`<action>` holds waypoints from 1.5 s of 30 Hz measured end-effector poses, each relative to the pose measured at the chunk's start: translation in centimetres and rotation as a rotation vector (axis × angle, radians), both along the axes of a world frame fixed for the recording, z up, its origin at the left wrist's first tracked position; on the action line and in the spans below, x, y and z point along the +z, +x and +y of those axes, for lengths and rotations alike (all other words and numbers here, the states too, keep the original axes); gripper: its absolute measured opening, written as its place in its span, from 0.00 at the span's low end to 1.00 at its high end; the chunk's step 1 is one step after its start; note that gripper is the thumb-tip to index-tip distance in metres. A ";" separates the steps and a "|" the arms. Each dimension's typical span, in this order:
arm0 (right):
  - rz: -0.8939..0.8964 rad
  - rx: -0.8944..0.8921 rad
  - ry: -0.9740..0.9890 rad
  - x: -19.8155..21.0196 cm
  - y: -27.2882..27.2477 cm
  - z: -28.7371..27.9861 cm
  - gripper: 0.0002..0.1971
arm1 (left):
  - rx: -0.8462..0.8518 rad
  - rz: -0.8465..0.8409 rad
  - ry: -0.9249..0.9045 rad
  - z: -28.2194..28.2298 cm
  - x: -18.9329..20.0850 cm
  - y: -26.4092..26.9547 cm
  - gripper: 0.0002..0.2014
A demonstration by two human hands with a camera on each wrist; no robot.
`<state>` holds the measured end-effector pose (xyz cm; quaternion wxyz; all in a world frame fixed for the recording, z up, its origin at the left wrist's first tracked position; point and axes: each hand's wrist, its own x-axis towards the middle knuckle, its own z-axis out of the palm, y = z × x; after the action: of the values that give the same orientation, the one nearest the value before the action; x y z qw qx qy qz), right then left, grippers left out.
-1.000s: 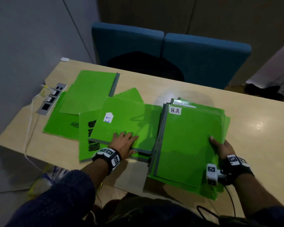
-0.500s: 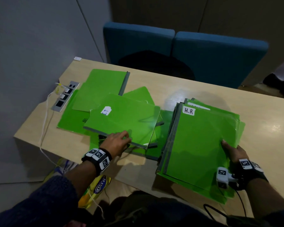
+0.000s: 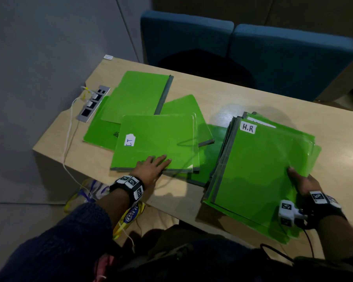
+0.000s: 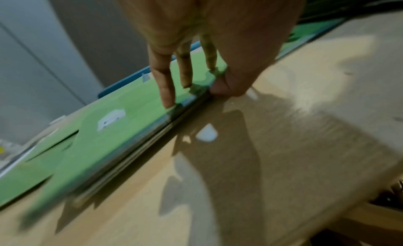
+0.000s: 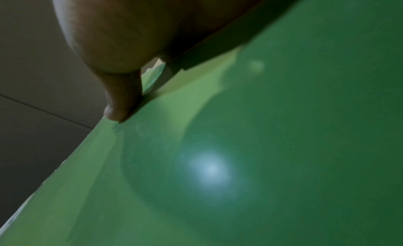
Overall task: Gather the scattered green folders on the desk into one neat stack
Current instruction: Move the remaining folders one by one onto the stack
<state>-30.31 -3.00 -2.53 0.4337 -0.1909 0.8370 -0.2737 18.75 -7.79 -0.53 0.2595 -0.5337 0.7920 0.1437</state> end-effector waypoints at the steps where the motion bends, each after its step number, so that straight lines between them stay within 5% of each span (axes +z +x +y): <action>1: -0.005 0.004 -0.009 0.3 0.2 -0.1 0.52 | 0.031 -0.009 -0.034 0.0 0.2 0.0 0.42; 4: 0.019 0.036 -0.017 0.9 0.6 -0.1 0.37 | 0.150 -0.012 -0.120 -0.4 1.1 0.3 0.47; 9: 0.023 0.026 -0.031 1.0 0.7 -0.1 0.34 | 0.176 -0.016 -0.020 0.1 0.0 1.3 0.44; 15: -0.012 0.034 0.000 0.1 -0.1 0.5 0.57 | 0.141 -0.066 0.056 0.3 -0.6 1.2 0.45; 21: 0.020 0.076 -0.009 1.2 0.5 0.4 0.61 | 0.175 -0.101 -0.027 -0.1 -0.4 1.6 0.49; 23: 0.014 0.084 -0.003 1.2 0.6 0.4 0.54 | 0.169 -0.105 -0.105 -0.2 0.1 1.6 0.48; 25: 0.019 0.086 0.007 1.2 0.5 0.3 0.46 | 0.164 -0.072 -0.182 -0.6 0.9 1.6 0.45; 28: 0.023 0.095 0.019 0.8 0.3 0.2 0.47 | 0.140 0.002 -0.246 -1.7 1.8 1.7 0.39; 32: 0.021 0.090 0.008 0.7 0.1 0.3 0.38 | 0.225 0.416 -0.583 -4.2 3.8 2.3 0.41; 37: 0.024 0.127 -0.001 0.9 0.0 0.3 0.39 | -0.180 0.790 -0.711 -7.1 7.1 -1.0 0.47; 41: 0.018 0.176 0.013 1.3 -0.1 0.4 0.54 | -0.642 0.670 -0.551 -6.1 7.9 -6.8 0.32; 43: 0.014 0.196 -0.009 0.9 -0.4 0.4 0.65 | -0.740 0.630 -0.354 -5.1 7.4 -9.6 0.25; 45: 0.021 0.229 -0.010 1.1 -0.4 0.3 0.65 | -0.804 0.579 -0.231 -4.5 6.1 -11.6 0.23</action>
<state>-30.68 -2.73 -1.45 0.4525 -0.2900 0.8128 -0.2246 7.20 -12.30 5.53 0.0035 -0.1503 0.9849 0.0859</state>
